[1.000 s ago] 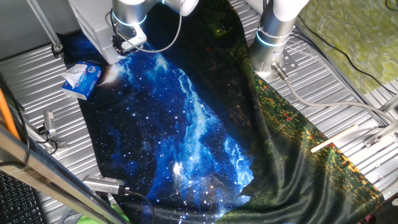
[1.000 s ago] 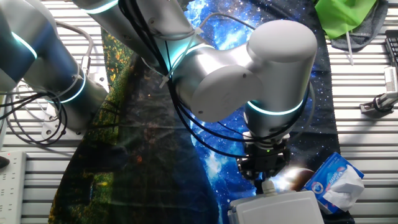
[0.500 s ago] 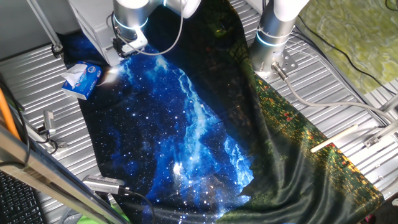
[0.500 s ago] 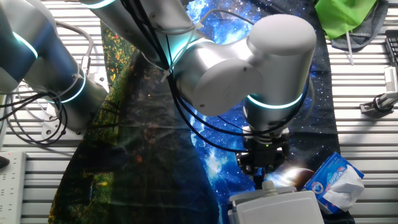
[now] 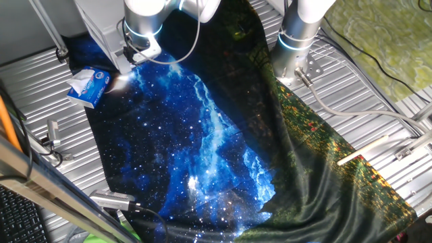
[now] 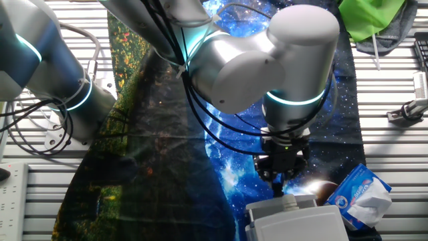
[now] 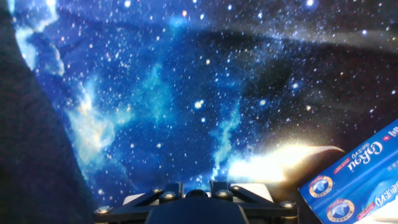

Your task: Grasp the handle and open the drawer

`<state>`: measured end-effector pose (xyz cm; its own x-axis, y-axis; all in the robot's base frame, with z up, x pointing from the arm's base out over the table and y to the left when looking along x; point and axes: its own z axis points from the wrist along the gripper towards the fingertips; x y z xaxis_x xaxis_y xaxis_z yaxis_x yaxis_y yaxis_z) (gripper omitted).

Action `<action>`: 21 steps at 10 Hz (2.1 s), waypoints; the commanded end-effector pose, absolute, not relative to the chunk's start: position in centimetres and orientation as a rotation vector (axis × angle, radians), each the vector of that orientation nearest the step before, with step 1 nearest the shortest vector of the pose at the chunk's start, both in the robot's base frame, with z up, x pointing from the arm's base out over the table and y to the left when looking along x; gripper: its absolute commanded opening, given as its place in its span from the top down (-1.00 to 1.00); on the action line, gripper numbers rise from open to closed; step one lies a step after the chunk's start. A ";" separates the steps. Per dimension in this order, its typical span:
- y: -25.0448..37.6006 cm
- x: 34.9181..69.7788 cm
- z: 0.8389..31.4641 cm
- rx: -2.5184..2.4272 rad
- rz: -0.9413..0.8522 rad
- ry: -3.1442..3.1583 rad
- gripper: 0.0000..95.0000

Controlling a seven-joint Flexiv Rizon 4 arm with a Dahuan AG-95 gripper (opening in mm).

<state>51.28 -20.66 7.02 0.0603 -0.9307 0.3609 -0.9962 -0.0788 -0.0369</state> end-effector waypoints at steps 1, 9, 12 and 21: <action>-20.2 51.4 7.1 2.103 0.422 -1.976 1.00; -18.3 51.2 7.2 2.048 0.422 -2.016 1.00; -17.8 51.1 7.2 2.029 0.418 -2.031 1.00; -16.5 50.7 7.0 1.987 0.416 -2.073 1.00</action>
